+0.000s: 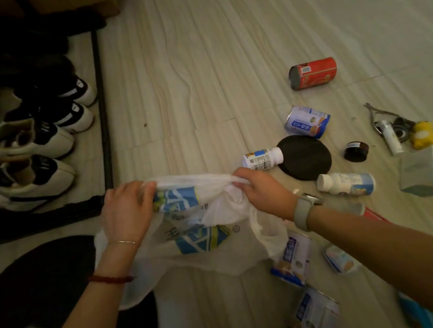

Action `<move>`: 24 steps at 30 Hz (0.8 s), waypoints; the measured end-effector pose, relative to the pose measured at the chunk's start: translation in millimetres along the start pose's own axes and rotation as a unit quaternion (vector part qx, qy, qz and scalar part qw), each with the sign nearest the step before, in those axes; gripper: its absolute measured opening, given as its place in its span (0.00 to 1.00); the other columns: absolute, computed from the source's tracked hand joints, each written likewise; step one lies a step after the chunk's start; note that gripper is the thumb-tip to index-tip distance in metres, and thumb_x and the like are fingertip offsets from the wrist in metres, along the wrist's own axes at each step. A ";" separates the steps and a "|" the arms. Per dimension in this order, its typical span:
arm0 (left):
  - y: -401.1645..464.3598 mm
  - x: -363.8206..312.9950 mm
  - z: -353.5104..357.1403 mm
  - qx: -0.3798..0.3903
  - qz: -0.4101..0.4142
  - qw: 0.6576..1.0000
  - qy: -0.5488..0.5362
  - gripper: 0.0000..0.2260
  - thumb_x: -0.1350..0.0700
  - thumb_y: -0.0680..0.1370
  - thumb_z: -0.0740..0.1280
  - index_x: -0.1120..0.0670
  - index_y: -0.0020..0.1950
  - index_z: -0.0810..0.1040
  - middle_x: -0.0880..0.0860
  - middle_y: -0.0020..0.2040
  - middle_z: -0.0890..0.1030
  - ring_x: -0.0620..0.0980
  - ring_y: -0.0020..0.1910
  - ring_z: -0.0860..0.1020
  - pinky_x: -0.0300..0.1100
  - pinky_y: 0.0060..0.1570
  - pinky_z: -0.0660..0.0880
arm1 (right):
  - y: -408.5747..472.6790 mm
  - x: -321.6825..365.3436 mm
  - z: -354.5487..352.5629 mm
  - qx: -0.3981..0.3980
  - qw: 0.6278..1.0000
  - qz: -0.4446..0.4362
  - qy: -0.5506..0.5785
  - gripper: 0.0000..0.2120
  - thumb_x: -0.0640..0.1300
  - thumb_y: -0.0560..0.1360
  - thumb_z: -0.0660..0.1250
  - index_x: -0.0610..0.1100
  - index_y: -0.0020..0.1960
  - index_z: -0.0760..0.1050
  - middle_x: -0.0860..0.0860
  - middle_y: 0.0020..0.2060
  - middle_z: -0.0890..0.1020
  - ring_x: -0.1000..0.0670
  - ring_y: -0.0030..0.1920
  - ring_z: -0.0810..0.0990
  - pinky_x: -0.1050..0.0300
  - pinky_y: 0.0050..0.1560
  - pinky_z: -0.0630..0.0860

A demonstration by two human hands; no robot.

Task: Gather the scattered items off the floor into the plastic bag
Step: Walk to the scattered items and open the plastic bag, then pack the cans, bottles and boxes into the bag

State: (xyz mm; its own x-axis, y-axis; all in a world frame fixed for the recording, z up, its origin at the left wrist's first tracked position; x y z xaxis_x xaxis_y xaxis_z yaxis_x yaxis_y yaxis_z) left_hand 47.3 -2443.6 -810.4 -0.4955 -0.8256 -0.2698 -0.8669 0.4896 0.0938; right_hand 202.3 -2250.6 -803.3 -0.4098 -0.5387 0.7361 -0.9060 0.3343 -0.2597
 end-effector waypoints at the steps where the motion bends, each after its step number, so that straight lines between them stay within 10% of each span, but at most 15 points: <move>1: -2.4 -0.8 1.2 -0.026 0.020 0.999 -0.004 0.18 0.45 0.76 0.59 0.57 0.52 0.78 0.62 0.54 0.78 0.63 0.54 0.73 0.57 0.50 0.69 | 9.1 0.1 4.8 -0.006 1.000 0.010 -0.005 0.09 0.40 0.78 0.56 0.36 0.54 0.71 0.37 0.47 0.79 0.40 0.47 0.76 0.54 0.45 0.69; 5: -15.3 -11.9 9.8 -0.111 0.200 0.973 0.021 0.14 0.51 0.76 0.61 0.53 0.60 0.74 0.58 0.62 0.74 0.58 0.63 0.66 0.60 0.61 0.61 | 44.7 -7.3 18.2 0.029 0.990 0.102 -0.089 0.11 0.40 0.79 0.53 0.35 0.58 0.64 0.33 0.50 0.77 0.35 0.50 0.77 0.46 0.48 0.73; 9: 2.1 1.2 40.9 0.052 0.220 0.972 0.066 0.23 0.42 0.75 0.54 0.50 0.67 0.69 0.56 0.67 0.72 0.59 0.68 0.65 0.65 0.64 0.56 | 57.3 -9.0 22.6 0.040 0.949 0.183 -0.253 0.16 0.45 0.79 0.52 0.38 0.64 0.60 0.38 0.57 0.75 0.37 0.54 0.76 0.48 0.49 0.72; 14: 18.5 9.0 76.5 0.182 0.212 0.955 0.097 0.42 0.25 0.66 0.34 0.45 0.74 0.51 0.54 0.76 0.54 0.59 0.74 0.50 0.66 0.67 0.47 | 41.2 -2.5 26.0 -0.157 0.847 -0.199 -0.467 0.20 0.43 0.70 0.60 0.46 0.63 0.68 0.44 0.56 0.78 0.42 0.54 0.78 0.43 0.55 0.73; 16: 20.2 8.3 85.7 0.195 0.194 0.958 0.077 0.45 0.22 0.60 0.33 0.42 0.72 0.41 0.51 0.76 0.44 0.57 0.75 0.42 0.64 0.68 0.41 | 34.2 -9.3 39.7 -0.103 0.814 -0.313 -0.478 0.17 0.45 0.72 0.58 0.45 0.60 0.72 0.45 0.55 0.80 0.43 0.57 0.78 0.42 0.58 0.73; 24: 11.3 18.5 106.3 0.256 0.224 0.934 0.108 0.48 0.18 0.53 0.36 0.38 0.68 0.30 0.50 0.70 0.29 0.54 0.69 0.27 0.62 0.65 0.31 | 49.7 -59.1 40.5 0.153 0.842 -0.094 -0.509 0.42 0.71 0.69 0.55 0.53 0.74 0.43 0.45 0.76 0.46 0.41 0.75 0.42 0.38 0.71 0.37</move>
State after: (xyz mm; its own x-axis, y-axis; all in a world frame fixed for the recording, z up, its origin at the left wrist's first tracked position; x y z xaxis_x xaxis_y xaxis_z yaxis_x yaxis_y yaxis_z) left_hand 34.2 -2423.5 -916.3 -0.8501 -0.5152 -0.1095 -0.4564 0.8243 -0.3350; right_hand 177.2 -2233.5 -885.0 0.0073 -0.9954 -0.0953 -0.8862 0.0377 -0.4618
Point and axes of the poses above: each hand's wrist, its own y-axis towards the middle knuckle, its own z-axis out of the palm, x = y × z, the point moved 1 cm from there along y, towards the middle knuckle
